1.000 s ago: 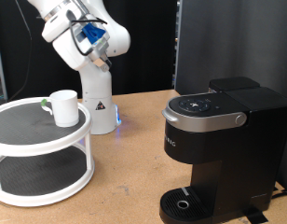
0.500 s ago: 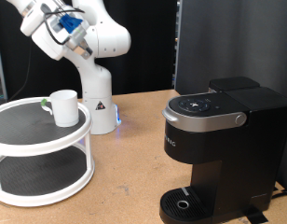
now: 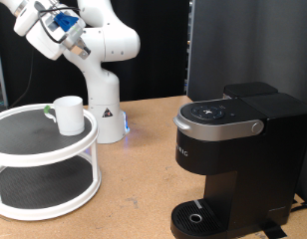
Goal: Make a cup of coffee with the keurig machine
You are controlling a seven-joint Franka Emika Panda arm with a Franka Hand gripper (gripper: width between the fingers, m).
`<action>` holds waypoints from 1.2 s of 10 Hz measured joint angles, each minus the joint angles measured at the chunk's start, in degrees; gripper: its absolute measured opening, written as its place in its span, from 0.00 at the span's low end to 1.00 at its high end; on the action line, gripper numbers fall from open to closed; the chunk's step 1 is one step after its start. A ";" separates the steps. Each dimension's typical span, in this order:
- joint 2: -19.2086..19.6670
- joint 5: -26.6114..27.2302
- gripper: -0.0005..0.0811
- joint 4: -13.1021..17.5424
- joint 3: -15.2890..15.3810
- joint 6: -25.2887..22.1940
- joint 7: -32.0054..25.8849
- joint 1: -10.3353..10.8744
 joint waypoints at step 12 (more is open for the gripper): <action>-0.75 -10.73 0.01 6.69 -13.33 -10.74 -14.12 -1.39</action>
